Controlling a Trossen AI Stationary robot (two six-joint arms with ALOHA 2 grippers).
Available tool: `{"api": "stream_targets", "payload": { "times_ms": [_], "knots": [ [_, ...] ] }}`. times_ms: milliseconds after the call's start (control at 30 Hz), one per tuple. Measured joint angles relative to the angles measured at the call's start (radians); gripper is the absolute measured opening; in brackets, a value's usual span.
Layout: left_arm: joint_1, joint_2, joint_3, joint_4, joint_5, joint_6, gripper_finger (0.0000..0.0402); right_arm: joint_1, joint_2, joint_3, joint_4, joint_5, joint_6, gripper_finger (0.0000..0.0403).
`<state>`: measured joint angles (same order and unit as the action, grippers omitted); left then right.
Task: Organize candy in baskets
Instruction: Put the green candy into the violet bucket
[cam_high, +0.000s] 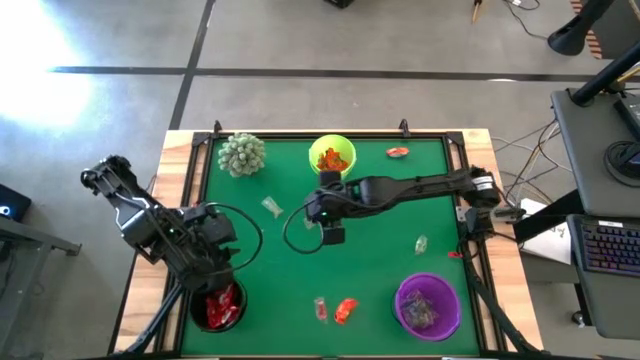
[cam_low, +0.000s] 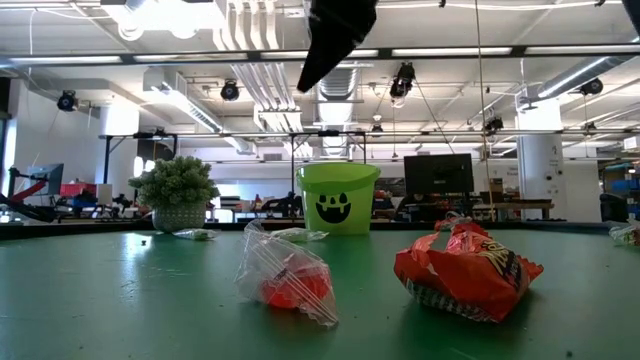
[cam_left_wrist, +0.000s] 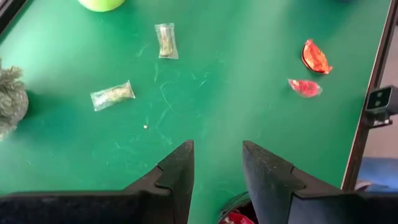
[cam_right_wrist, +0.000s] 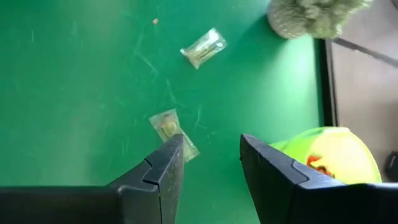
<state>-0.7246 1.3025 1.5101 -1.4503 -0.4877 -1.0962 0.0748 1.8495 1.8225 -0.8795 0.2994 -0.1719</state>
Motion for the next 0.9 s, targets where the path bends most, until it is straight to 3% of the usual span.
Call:
{"api": "stream_targets", "payload": {
  "times_ms": [367,533,733,900],
  "knots": [
    [0.002,0.0,0.0,0.0,-0.001,-0.085,0.0117,-0.02,0.15,0.0,0.003,-0.021,-0.249,0.0151],
    [0.003,0.0,0.0,-0.001,-0.002,-0.12,0.0117,-0.05,0.211,0.0,0.027,-0.161,-0.325,0.0151],
    [0.011,0.0,0.0,-0.001,-0.005,-0.129,0.0117,-0.107,0.264,0.0,0.105,-0.211,-0.354,0.0151],
    [0.014,0.0,0.0,-0.001,-0.014,-0.129,0.0117,-0.16,0.28,0.0,0.103,-0.354,-0.352,0.015]
  ]
}}
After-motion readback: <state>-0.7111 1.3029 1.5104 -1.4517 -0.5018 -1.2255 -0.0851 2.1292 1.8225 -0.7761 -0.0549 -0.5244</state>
